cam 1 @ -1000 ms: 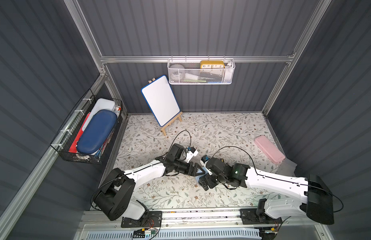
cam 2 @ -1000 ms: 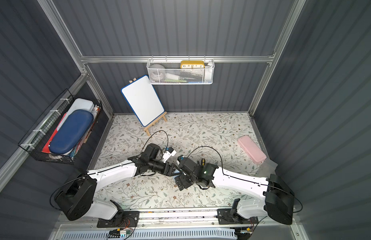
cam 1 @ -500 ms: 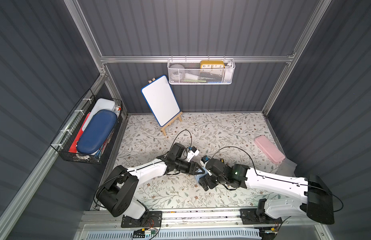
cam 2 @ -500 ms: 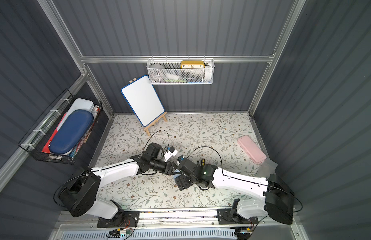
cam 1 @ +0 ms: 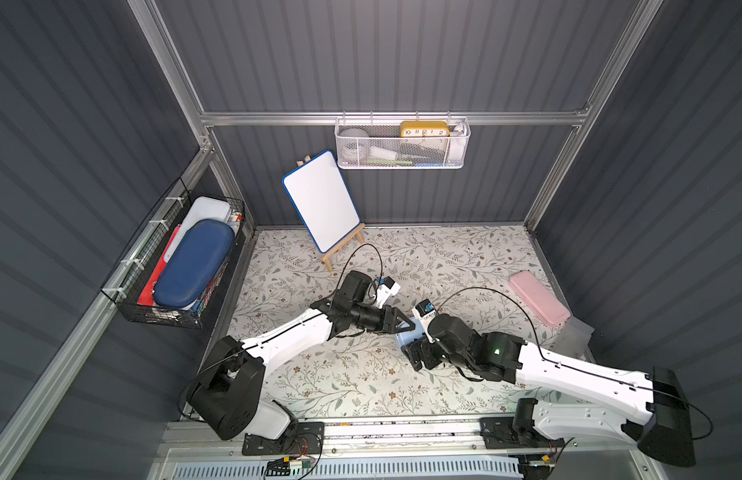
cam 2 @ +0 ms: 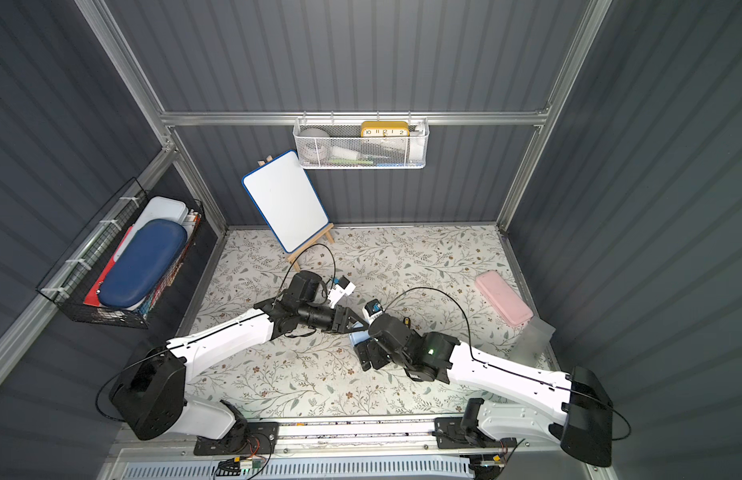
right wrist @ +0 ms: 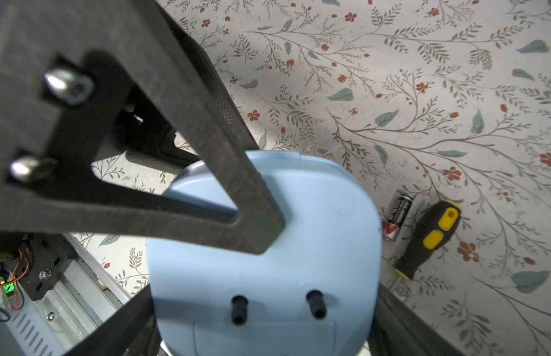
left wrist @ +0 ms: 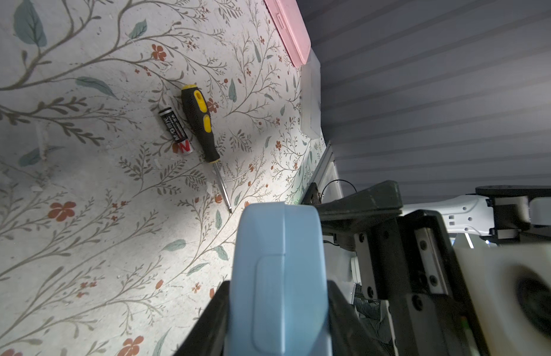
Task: Remove the battery from the alarm
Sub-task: Adjust the alarm at the center of the board.
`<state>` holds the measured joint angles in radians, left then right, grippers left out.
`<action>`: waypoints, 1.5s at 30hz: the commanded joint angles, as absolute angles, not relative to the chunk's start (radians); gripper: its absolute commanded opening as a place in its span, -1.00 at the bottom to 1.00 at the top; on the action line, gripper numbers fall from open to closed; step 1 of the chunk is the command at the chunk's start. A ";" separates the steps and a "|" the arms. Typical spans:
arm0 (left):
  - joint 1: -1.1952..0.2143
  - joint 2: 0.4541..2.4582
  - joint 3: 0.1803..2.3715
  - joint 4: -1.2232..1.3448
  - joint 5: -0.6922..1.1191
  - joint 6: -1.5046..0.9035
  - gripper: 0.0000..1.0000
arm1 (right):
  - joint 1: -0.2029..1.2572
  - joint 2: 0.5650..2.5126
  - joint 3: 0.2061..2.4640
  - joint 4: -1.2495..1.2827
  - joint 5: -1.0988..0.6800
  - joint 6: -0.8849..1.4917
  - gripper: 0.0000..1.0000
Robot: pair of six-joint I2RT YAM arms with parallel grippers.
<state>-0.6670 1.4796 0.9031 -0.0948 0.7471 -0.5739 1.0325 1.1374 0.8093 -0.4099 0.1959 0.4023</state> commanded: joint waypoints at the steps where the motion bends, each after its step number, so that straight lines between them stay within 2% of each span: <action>1: -0.647 1.502 0.877 -0.129 0.669 -0.608 -1.00 | 1.022 1.169 0.830 -0.381 0.192 0.393 0.93; 8: -0.647 1.502 0.855 -0.075 0.738 -0.598 -1.00 | 1.009 1.188 0.838 -0.322 0.179 0.344 0.97; 10: -0.647 1.500 0.846 -0.071 0.751 -0.585 -1.00 | 0.998 1.195 0.837 -0.305 0.123 0.316 0.97; 26: -0.647 1.501 0.794 -0.041 0.775 -0.528 -1.00 | 0.952 1.268 0.856 -0.261 0.022 0.253 0.97; 30: -0.647 1.519 0.788 -0.036 0.801 -0.500 -1.00 | 0.897 1.274 0.826 -0.210 -0.060 0.238 0.98; 35: -0.647 1.527 0.790 -0.060 0.819 -0.445 -1.00 | 0.811 1.331 0.847 -0.216 -0.275 0.206 0.97; 39: -0.647 1.536 0.806 -0.113 0.759 -0.434 -1.00 | 0.807 1.317 0.870 -0.268 -0.258 0.190 0.98; 45: -0.645 1.559 0.830 -0.154 0.703 -0.437 -1.00 | 0.802 1.218 0.841 -0.254 0.032 0.211 0.98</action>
<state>-0.6384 1.5375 0.8173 -0.0837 0.7040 -0.4767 0.8139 1.2591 0.8227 -0.2989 -0.1246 0.2115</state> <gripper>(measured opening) 0.446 0.988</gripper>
